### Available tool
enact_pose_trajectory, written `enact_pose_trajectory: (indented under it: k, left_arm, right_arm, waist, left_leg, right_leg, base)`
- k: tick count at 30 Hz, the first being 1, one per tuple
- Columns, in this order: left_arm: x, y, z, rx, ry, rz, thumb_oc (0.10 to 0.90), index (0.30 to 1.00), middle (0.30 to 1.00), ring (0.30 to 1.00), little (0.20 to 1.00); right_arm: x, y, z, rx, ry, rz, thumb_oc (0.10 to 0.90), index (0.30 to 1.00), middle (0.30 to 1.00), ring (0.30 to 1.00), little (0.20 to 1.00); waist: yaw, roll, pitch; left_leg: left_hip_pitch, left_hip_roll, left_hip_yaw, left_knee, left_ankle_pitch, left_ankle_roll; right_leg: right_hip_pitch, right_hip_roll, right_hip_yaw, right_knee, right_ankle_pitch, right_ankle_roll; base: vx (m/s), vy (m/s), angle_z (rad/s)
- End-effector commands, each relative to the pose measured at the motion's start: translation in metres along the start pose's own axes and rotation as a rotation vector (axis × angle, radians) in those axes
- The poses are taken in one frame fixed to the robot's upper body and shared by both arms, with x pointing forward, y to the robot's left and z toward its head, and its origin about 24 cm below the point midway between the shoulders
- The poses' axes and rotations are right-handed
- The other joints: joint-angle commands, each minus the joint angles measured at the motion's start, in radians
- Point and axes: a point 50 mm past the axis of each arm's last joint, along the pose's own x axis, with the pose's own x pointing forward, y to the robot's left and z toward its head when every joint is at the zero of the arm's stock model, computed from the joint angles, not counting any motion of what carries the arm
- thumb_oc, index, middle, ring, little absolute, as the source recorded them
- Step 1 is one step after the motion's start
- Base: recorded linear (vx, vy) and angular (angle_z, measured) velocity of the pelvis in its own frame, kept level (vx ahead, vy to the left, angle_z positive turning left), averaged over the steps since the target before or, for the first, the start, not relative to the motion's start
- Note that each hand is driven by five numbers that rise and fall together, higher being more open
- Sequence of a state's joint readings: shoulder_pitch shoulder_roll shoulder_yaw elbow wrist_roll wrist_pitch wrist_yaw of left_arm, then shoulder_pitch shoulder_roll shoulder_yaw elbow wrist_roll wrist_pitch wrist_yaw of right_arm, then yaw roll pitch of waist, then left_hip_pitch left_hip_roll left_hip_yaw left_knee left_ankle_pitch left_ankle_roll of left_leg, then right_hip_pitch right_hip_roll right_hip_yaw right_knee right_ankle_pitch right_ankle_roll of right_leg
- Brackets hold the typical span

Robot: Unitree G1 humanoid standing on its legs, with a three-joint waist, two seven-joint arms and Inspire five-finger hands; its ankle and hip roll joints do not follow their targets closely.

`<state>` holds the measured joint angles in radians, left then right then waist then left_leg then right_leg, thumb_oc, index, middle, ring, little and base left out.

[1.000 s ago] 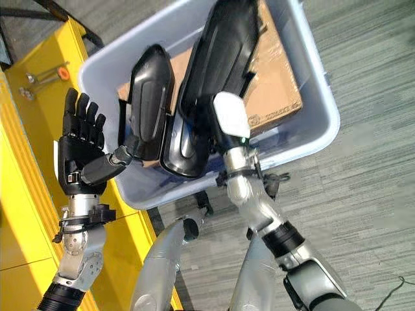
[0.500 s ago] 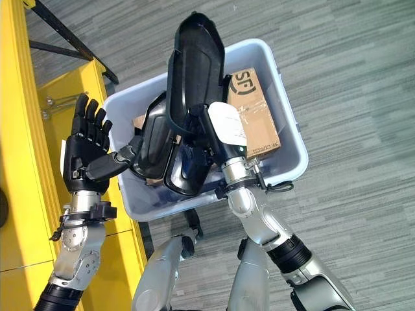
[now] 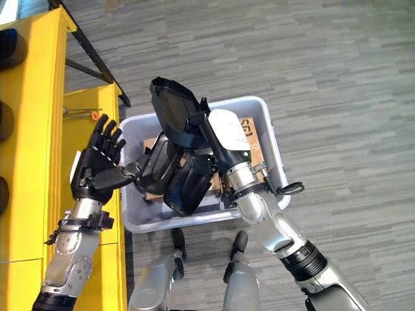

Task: Move parts from the plastic box to the shelf.

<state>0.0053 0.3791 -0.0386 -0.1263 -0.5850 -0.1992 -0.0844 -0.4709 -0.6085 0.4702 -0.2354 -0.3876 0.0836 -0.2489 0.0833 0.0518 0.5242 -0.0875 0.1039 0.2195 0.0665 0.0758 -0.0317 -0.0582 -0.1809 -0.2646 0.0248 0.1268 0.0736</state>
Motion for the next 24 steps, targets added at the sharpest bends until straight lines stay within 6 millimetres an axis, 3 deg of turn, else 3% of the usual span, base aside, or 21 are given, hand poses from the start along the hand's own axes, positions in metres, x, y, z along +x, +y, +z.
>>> enact_pose_trajectory:
  k: [1, 6, 10, 14, 18, 20, 24]
  left_arm:
    - [0.000, -0.013, 0.026, 0.107, -0.106, -0.256, 0.900, 1.000, 1.000, 1.000, 1.000]
    - [-0.004, -0.032, 0.014, 0.093, -0.018, -0.475, 0.900, 1.000, 1.000, 1.000, 1.000]
    - [0.001, -0.049, 0.007, 0.072, 0.043, -0.613, 0.900, 1.000, 1.000, 1.000, 1.000]
    - [0.005, -0.069, 0.001, 0.017, 0.106, -0.702, 0.900, 1.000, 1.000, 1.000, 1.000]
    - [0.006, -0.070, 0.001, 0.006, 0.113, -0.673, 0.900, 1.000, 1.000, 1.000, 1.000]
    - [0.004, -0.072, 0.002, -0.011, 0.094, -0.676, 0.900, 1.000, 1.000, 1.000, 1.000]
    - [-0.001, -0.075, 0.004, -0.014, 0.062, -0.696, 0.900, 1.000, 1.000, 1.000, 1.000]
  right_arm:
    - [0.010, -0.048, 0.060, 0.094, -0.362, -0.256, 0.400, 0.300, 0.300, 0.300, 0.300]
    - [-0.007, -0.052, 0.047, 0.064, -0.335, -0.300, 0.400, 0.300, 0.300, 0.300, 0.300]
    - [-0.022, -0.053, 0.037, 0.052, -0.293, -0.363, 0.400, 0.300, 0.300, 0.300, 0.300]
    - [-0.029, -0.054, 0.029, 0.042, -0.231, -0.400, 0.400, 0.300, 0.300, 0.300, 0.300]
    - [-0.025, -0.052, 0.030, 0.070, -0.252, -0.373, 0.400, 0.300, 0.300, 0.300, 0.300]
    - [-0.020, -0.054, 0.037, 0.099, -0.296, -0.366, 0.400, 0.300, 0.300, 0.300, 0.300]
    - [-0.014, -0.057, 0.046, 0.124, -0.367, -0.362, 0.400, 0.300, 0.300, 0.300, 0.300]
  waist:
    - [0.018, -0.034, -0.182]
    - [-0.002, -0.033, -0.250]
    - [-0.044, -0.032, -0.282]
    - [-0.079, -0.036, -0.308]
    - [-0.070, -0.046, -0.314]
    - [-0.062, -0.039, -0.289]
    - [-0.060, -0.019, -0.259]
  left_leg:
    - [0.005, -0.001, -0.069, 0.077, -0.163, 0.020]
    - [0.049, -0.009, -0.080, 0.012, -0.148, 0.027]
    - [0.068, -0.029, -0.147, -0.035, -0.133, 0.038]
    - [0.086, -0.042, -0.255, -0.044, -0.137, 0.053]
    - [0.072, -0.026, -0.285, -0.024, -0.135, 0.033]
    - [0.043, 0.009, -0.307, -0.003, -0.113, 0.007]
    - [0.017, 0.069, -0.335, -0.028, -0.048, -0.026]
  right_leg:
    - [0.025, -0.014, -0.019, 0.128, -0.206, -0.016]
    - [0.070, -0.012, -0.005, 0.097, -0.200, 0.001]
    - [0.081, 0.033, 0.103, 0.106, -0.217, -0.006]
    - [0.072, 0.061, 0.231, 0.176, -0.260, 0.002]
    - [0.082, 0.084, 0.236, 0.157, -0.270, -0.021]
    - [0.073, 0.119, 0.223, 0.218, -0.325, -0.066]
    - [0.036, 0.159, 0.222, 0.302, -0.378, -0.106]
  base:
    - [0.15, 0.094, 0.18]
    - [0.08, 0.108, 0.16]
    - [0.06, -0.014, 0.37]
    - [0.06, -0.203, 0.76]
    - [-0.01, -0.213, 0.78]
    - [-0.09, -0.337, 0.17]
    - [-0.07, -0.156, 0.20]
